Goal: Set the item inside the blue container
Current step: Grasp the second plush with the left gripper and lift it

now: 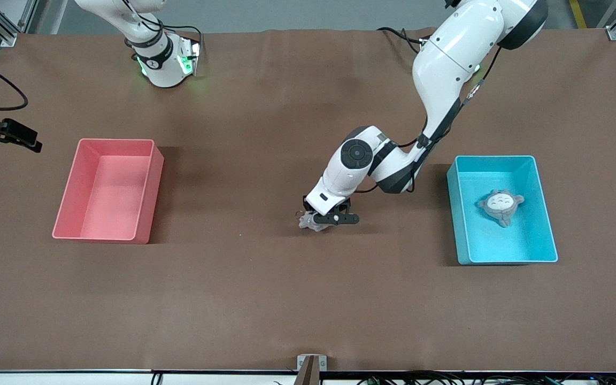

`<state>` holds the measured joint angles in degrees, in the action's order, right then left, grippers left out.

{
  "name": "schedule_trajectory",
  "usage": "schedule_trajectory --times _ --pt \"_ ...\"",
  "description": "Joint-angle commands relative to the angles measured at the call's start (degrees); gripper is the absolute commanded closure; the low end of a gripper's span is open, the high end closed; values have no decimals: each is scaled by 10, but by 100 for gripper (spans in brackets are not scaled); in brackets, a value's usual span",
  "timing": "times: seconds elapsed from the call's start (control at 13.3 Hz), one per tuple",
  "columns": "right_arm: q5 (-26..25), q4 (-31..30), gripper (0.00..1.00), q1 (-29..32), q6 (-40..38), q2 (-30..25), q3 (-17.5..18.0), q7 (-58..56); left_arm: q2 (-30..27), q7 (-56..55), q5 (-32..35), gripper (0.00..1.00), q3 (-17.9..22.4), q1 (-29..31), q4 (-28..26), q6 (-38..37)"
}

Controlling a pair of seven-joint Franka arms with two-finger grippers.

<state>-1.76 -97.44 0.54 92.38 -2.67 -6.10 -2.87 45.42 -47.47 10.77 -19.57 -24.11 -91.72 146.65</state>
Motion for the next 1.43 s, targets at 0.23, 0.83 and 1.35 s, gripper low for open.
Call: schedule_trajectory --times 0.23,0.83,1.35 --pt "-11 -16 0 -1 16 -39 2 -6 -5 -60 12 99 6 -3 6 5" --pt "-11 -15 0 -2 28 -36 3 -6 -160 -59 4 99 0 63 -5 -215" --pt "-4 -17 0 -2 19 -39 3 -3 -357 8 -20 96 -3 209 -166 -299"
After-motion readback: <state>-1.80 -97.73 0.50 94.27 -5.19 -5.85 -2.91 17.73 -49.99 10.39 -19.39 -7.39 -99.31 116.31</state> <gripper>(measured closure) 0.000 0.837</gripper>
